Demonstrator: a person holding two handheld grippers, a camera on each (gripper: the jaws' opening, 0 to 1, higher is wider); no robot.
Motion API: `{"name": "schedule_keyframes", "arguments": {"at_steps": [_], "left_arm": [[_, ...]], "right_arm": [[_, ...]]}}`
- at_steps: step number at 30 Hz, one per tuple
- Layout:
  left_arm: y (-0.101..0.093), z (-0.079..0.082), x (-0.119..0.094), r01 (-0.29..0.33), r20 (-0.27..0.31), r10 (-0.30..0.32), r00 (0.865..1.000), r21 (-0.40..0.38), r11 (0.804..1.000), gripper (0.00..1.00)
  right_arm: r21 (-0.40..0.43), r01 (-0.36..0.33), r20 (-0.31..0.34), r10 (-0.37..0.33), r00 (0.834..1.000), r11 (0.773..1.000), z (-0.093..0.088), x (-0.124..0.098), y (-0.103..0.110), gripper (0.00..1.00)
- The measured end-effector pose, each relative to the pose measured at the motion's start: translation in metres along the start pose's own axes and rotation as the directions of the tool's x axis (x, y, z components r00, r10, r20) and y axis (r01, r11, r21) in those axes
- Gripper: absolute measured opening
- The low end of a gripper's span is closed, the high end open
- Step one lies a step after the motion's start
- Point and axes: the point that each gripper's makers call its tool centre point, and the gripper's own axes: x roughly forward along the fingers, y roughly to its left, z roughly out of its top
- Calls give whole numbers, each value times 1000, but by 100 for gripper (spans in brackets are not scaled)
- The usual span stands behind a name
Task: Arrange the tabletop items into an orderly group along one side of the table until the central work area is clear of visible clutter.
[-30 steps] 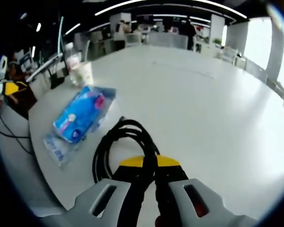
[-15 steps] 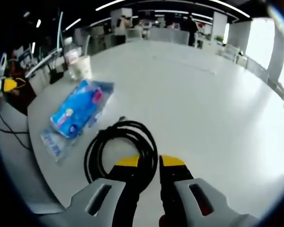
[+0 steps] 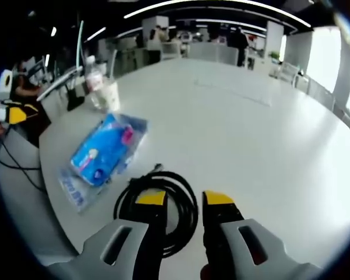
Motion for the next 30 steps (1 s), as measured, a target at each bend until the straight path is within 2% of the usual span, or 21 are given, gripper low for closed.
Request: {"name": "schedule_keyframes", "arguments": {"at_steps": [19, 25, 30], "left_arm": [[3, 6, -3, -16, 8, 16, 1000, 8, 1000, 45], [0, 9, -6, -21, 25, 21, 999, 6, 1000, 45], [0, 3, -5, -21, 16, 21, 1000, -4, 1000, 45]], "right_arm": [[-99, -76, 40, 80, 996, 992, 46, 22, 25, 22], [-142, -100, 36, 106, 994, 985, 57, 29, 30, 23], [-186, -156, 13, 161, 987, 970, 63, 40, 41, 22]]}}
